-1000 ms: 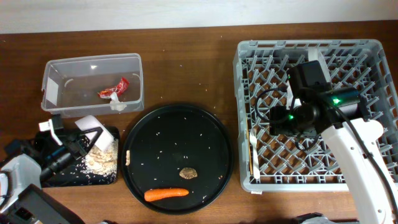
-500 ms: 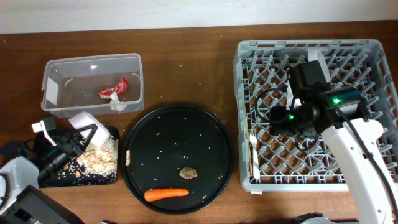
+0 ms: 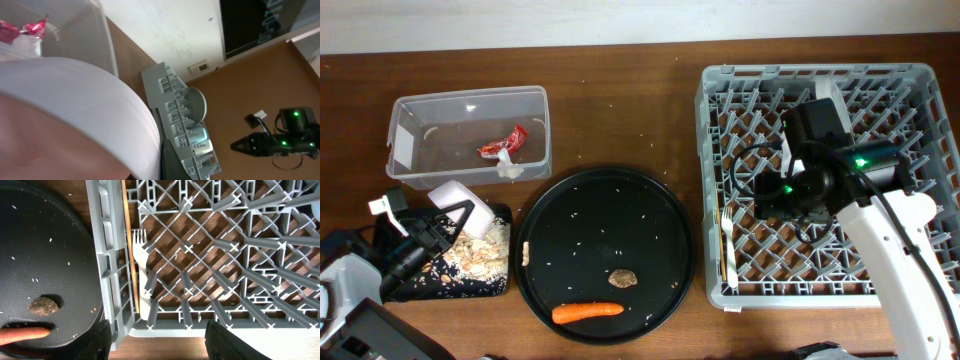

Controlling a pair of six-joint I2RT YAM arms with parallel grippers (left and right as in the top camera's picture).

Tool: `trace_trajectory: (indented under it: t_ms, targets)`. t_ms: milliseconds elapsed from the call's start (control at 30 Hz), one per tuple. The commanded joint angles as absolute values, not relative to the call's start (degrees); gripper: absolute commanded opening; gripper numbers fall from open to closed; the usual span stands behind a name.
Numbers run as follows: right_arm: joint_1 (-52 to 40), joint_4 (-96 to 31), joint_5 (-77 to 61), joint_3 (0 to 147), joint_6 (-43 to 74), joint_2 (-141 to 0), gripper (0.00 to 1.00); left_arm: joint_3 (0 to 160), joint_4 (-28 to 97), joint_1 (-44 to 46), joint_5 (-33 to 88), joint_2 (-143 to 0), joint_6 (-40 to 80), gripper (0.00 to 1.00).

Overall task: Sort waste into correct bins and load items into the dishwasher rack
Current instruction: 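Carry the emptied pink bowl back over the platter with the left gripper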

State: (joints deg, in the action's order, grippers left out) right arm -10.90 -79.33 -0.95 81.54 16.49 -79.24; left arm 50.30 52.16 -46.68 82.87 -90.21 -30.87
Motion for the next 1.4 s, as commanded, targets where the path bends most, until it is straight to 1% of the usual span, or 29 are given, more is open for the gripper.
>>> trace_trajectory:
  t_ms: [0, 33, 100, 167, 200, 267, 300, 333, 367, 400, 433, 500, 567, 900, 1000, 1067, 1233, 1367]
  targets:
    - [-10.5, -79.4, 0.0, 81.5, 16.7, -79.5, 0.63, 50.3, 53.2, -47.5, 85.1, -90.0, -31.7, 0.0]
    - [-10.5, -79.4, 0.0, 81.5, 16.7, -79.5, 0.64, 50.3, 53.6, -47.3, 87.8, -90.0, -35.1, 0.0]
    - [-10.5, -79.4, 0.0, 81.5, 16.7, -79.5, 0.63, 50.3, 50.5, -47.3, 86.2, -90.0, -34.7, 0.0]
    - [-10.5, -79.3, 0.0, 81.5, 16.7, -79.5, 0.63, 50.3, 48.0, -47.5, 77.1, -90.0, -23.6, 0.0]
    - [-10.5, -79.3, 0.1, 81.5, 16.7, -79.5, 0.63, 50.3, 49.1, -47.5, 77.3, -90.0, -22.8, 0.0]
    - [-10.5, -79.3, 0.0, 81.5, 16.7, -79.5, 0.63, 50.3, 51.5, -47.4, 86.0, -90.0, -30.2, 0.0]
    - [-10.5, -79.4, 0.0, 81.5, 16.7, -79.5, 0.63, 50.3, 50.6, -47.5, 86.2, -90.0, -30.5, 0.0]
    - [-10.5, -79.5, 0.0, 81.5, 16.7, -79.5, 0.63, 50.4, 48.9, -47.7, 83.7, -90.0, -28.5, 0.0]
    - [-10.5, -79.6, 0.0, 81.5, 16.7, -79.5, 0.63, 50.4, 47.5, -48.0, 76.8, -90.0, -18.9, 0.0]
    - [-10.5, -79.6, 0.0, 81.5, 16.7, -79.5, 0.63, 50.4, 48.8, -48.2, 77.9, -90.0, -17.4, 0.0]
    - [-10.5, -79.6, 0.0, 81.5, 16.7, -79.5, 0.63, 50.4, 50.1, -48.2, 84.3, -90.0, -23.8, 0.0]
    - [-10.5, -79.6, 0.1, 81.5, 16.7, -79.5, 0.63, 50.4, 49.8, -48.2, 90.2, -90.0, -25.7, 0.0]
    - [-10.5, -79.5, 0.5, 81.5, 16.7, -79.5, 0.63, 50.9, 49.8, -48.2, 90.2, -90.0, -19.7, 0.0]
    - [-10.5, -79.5, 0.6, 81.5, 16.7, -79.5, 0.63, 51.0, 49.9, -46.9, 90.1, -89.4, -20.2, 0.0]
    - [-10.5, -79.5, 0.4, 81.5, 16.7, -79.5, 0.63, 52.0, 50.0, -42.7, 86.9, -88.4, -20.2, 0.0]
    - [-10.5, -79.5, 0.4, 81.5, 16.7, -79.5, 0.63, 53.8, 50.9, -38.2, 81.4, -86.5, -20.2, 0.0]
    - [-10.5, -79.5, 0.4, 81.5, 16.7, -79.5, 0.63, 62.0, 54.6, -24.3, 66.5, -80.9, -20.2, 0.0]
    - [-10.5, -79.5, 0.4, 81.5, 16.7, -79.5, 0.63, 64.6, 55.1, -13.5, 56.6, -78.6, -17.7, 0.0]
